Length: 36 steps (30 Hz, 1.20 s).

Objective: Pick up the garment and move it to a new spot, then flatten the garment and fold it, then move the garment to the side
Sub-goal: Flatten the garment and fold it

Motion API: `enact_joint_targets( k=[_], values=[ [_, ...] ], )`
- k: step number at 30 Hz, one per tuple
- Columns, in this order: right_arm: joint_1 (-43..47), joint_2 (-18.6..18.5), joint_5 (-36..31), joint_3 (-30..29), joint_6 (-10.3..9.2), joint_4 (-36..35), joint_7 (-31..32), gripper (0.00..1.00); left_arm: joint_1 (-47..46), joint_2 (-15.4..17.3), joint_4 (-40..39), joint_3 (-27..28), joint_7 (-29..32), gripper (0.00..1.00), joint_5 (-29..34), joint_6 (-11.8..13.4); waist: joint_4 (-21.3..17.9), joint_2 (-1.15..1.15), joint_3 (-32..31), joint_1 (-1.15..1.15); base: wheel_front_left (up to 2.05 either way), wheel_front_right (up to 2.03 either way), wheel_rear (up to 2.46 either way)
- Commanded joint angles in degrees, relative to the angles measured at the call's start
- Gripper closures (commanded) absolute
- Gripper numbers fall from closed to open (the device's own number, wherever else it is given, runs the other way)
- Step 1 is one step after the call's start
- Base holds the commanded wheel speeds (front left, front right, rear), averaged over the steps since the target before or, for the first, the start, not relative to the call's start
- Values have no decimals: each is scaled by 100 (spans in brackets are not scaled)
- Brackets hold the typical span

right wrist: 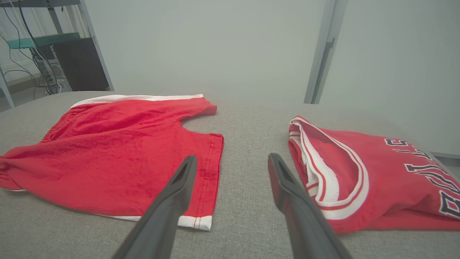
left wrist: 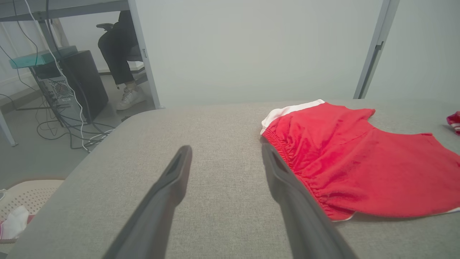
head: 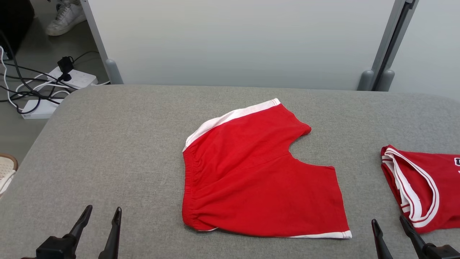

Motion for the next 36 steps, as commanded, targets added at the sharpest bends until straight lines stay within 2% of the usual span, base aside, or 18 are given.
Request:
enact_joint_targets(
  k=[1,3,5,6,10,15,16,22,28,36],
  values=[
    [-253,-128,31,147,-1,-85,-105,0,-301,152,-90,245,-60,0,32,-33,4,0,8,0,0,0,0],
    [-277,-123,54,178,-1,-72,-100,0,-311,126,-57,186,-15,0,10,-77,-10,0,29,0,0,0,0],
    [-344,-111,131,277,-1,13,-37,0,-361,19,-23,9,91,0,-51,-225,-47,0,107,0,0,0,0],
    [-459,-116,235,451,-1,220,14,0,-463,-186,147,-234,172,0,-131,-445,-94,0,216,0,0,0,0],
    [-669,-123,373,726,-1,637,11,0,-792,-572,696,-646,208,0,-172,-873,-132,0,449,0,0,0,0],
    [-900,-124,449,936,-1,919,-24,0,-1132,-816,1264,-797,151,0,-193,-1177,-205,0,645,0,0,0,0],
    [-1021,-123,491,1037,-1,1048,-38,0,-1275,-918,1552,-832,122,0,-233,-1327,-255,0,733,0,0,0,0],
    [-1402,-111,615,1273,-1,1470,-93,0,-1759,-1163,2495,-957,28,0,-242,-1761,-389,0,1042,0,0,0,0],
    [-1599,-148,697,1419,-1,1680,-115,0,-2172,-1342,3026,-1090,-24,0,-234,-1968,-373,0,1298,0,0,0,0],
    [-1718,-151,813,1642,-1,1858,-123,0,-2388,-1396,3368,-1367,-16,2,-445,-2055,-365,0,1424,0,0,0,0]
  ],
)
